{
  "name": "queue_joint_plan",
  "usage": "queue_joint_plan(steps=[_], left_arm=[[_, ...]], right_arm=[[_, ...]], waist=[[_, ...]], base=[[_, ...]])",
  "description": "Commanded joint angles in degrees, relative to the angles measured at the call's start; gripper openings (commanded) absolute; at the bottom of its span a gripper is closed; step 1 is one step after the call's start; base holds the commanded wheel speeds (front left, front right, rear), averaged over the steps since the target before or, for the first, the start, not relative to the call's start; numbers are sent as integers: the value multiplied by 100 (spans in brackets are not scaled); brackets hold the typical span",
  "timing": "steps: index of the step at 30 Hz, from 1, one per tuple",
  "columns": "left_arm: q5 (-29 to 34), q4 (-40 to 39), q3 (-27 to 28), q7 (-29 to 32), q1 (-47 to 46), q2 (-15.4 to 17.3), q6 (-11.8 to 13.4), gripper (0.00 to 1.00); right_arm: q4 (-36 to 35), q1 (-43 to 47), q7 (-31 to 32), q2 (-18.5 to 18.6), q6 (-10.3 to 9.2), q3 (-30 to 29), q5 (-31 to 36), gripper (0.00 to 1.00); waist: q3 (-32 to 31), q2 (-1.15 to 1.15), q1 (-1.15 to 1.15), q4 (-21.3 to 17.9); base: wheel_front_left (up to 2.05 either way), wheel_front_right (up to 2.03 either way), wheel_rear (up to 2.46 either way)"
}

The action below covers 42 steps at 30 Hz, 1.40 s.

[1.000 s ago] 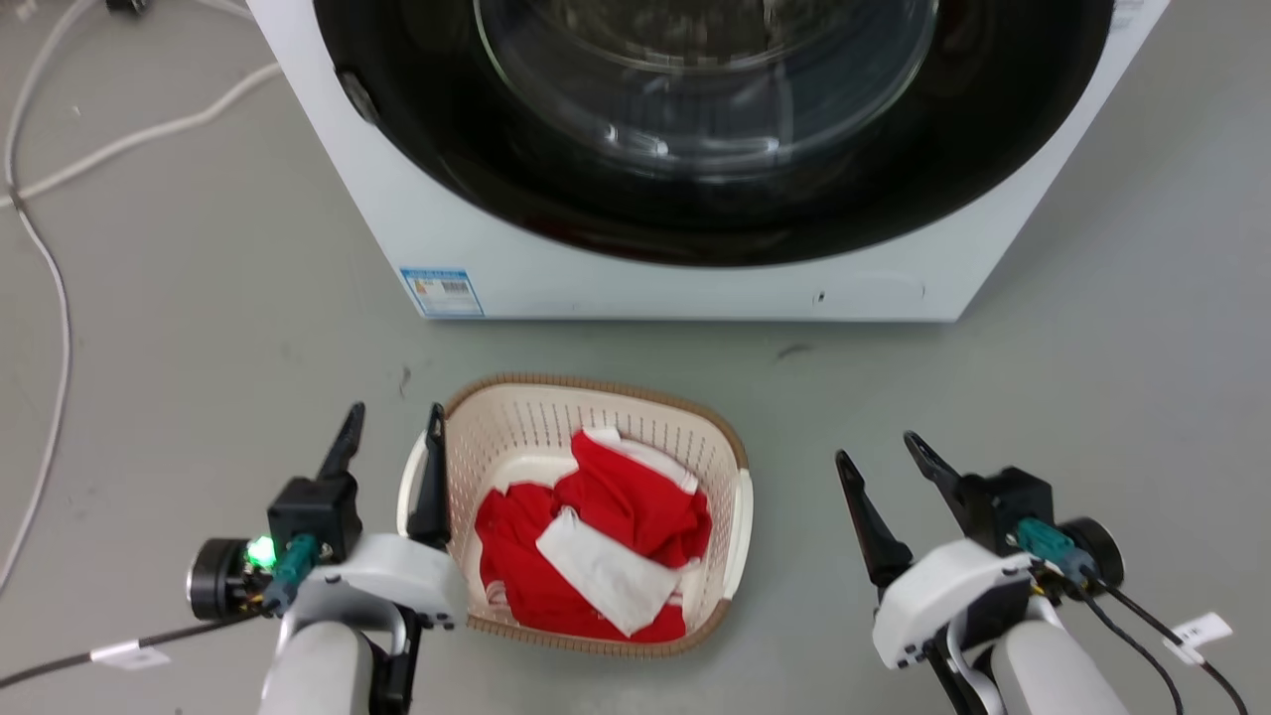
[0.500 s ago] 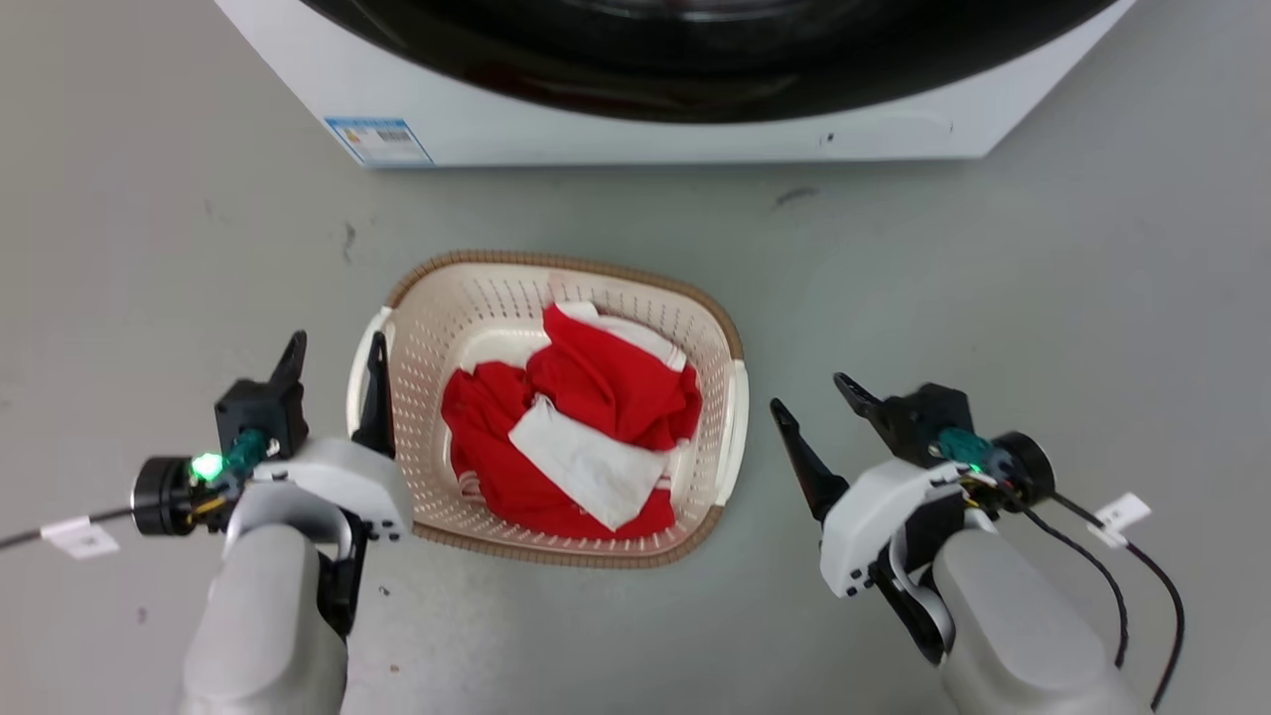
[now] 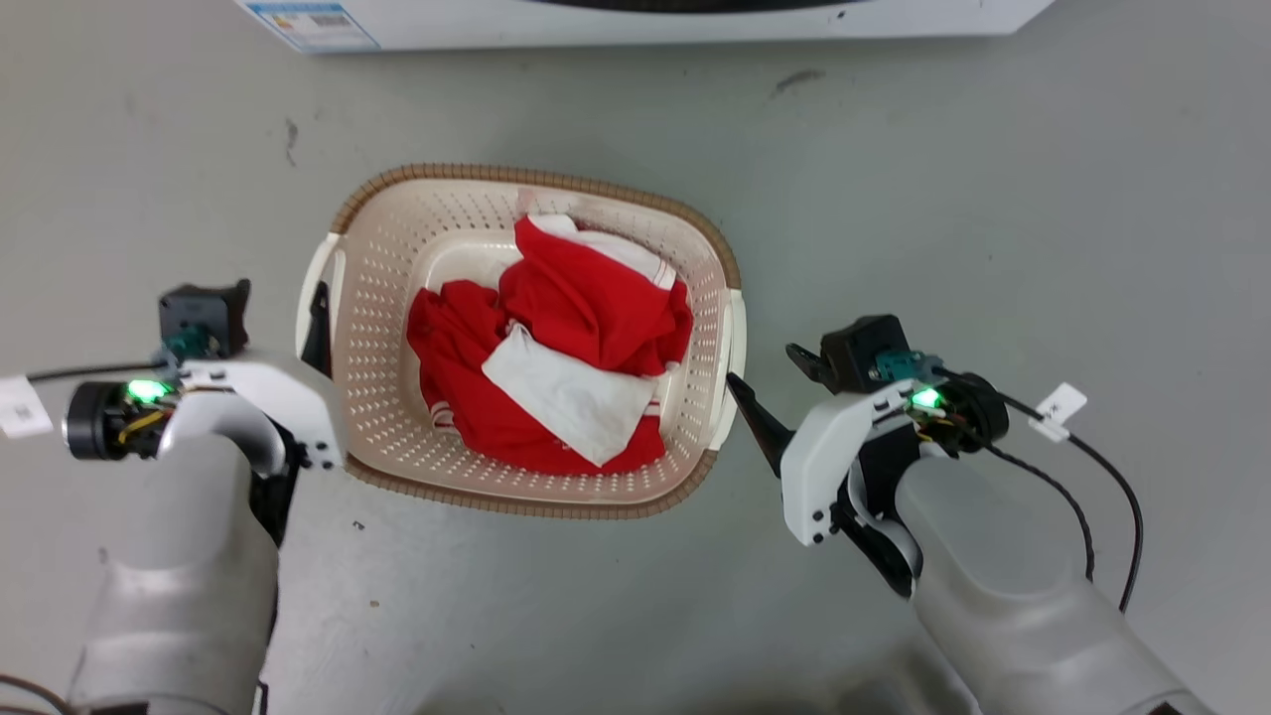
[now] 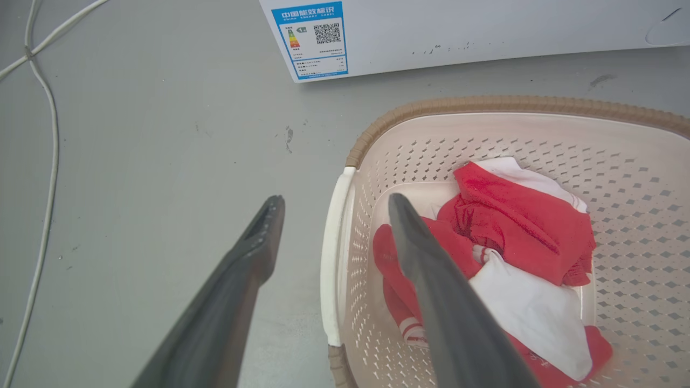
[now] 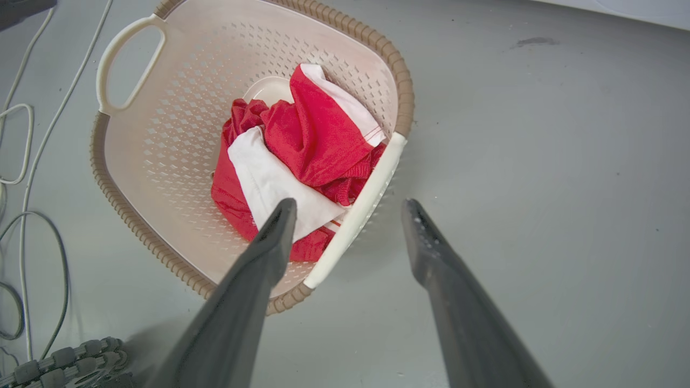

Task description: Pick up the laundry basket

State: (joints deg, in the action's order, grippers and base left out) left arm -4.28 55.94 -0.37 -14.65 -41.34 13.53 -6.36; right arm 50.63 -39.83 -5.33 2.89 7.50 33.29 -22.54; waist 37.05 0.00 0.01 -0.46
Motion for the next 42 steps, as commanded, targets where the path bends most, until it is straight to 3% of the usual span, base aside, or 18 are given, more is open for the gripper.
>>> queue_joint_plan(steps=[1,14,27,41,42], left_arm=[[-52,188,-25,32,-223,72,-17,100],[-243,1268,-253,394,-1293,420,-104,100],[-469,1577,-710,676,-1801,585,-110,100],[-816,1696,-1123,837,-2018,392,-111,100],[-836,1698,-1147,850,-2025,384,-110,44]], right_arm=[[88,-191,78,0,-2,115,-126,100],[464,-1003,478,-1,-2,978,-1092,100],[502,-1563,738,0,-2,1837,-1874,100],[534,-1995,993,-10,-1,2693,-2599,100],[538,-2009,1015,-11,-1,2739,-2648,100]], waist=[[163,0,-1,-19],[824,0,-1,-94],[1300,0,-1,-152],[1663,0,-1,-67],[1670,0,-1,-58]], base=[[0,0,0],[0,0,0],[0,0,0],[0,0,0],[0,0,0]])
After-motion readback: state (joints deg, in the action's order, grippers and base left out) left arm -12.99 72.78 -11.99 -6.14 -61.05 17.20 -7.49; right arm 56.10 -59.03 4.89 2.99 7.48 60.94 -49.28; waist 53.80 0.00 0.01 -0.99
